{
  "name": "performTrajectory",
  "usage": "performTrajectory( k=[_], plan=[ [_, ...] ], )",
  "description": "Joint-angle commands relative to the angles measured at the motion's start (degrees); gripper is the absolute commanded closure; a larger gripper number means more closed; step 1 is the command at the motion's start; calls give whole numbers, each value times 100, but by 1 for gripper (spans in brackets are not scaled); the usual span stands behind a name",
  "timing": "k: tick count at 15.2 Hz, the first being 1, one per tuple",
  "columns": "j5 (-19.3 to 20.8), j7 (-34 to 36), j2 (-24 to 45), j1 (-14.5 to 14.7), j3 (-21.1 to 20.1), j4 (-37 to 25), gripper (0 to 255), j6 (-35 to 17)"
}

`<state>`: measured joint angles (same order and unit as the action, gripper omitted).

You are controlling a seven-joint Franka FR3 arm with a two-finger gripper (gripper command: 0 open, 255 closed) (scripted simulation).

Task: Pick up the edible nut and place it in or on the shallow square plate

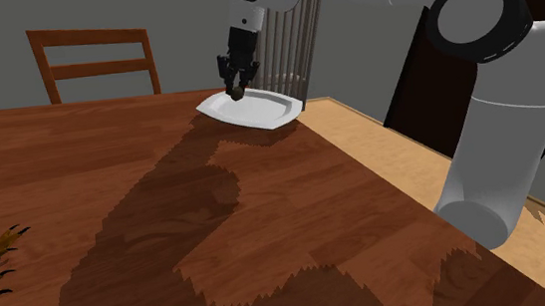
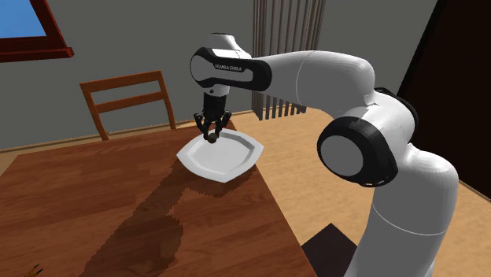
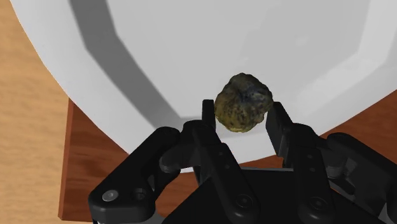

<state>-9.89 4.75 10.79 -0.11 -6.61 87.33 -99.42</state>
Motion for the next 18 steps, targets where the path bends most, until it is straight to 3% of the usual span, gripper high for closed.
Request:
performTrajectory(
  k=[1, 5, 6, 11, 15, 18],
  plan=[
    [0, -3, 3, 0, 0, 12, 255, -17],
    [0, -3, 3, 0, 0, 12, 255, -17],
    [0, -3, 3, 0, 0, 12, 0, -17],
    [0, -3, 3, 0, 0, 12, 0, -17],
    [17, 36, 118, -57, 35, -867, 0, 753],
    [17, 36, 118, -57, 34, -867, 0, 753]
  ],
)
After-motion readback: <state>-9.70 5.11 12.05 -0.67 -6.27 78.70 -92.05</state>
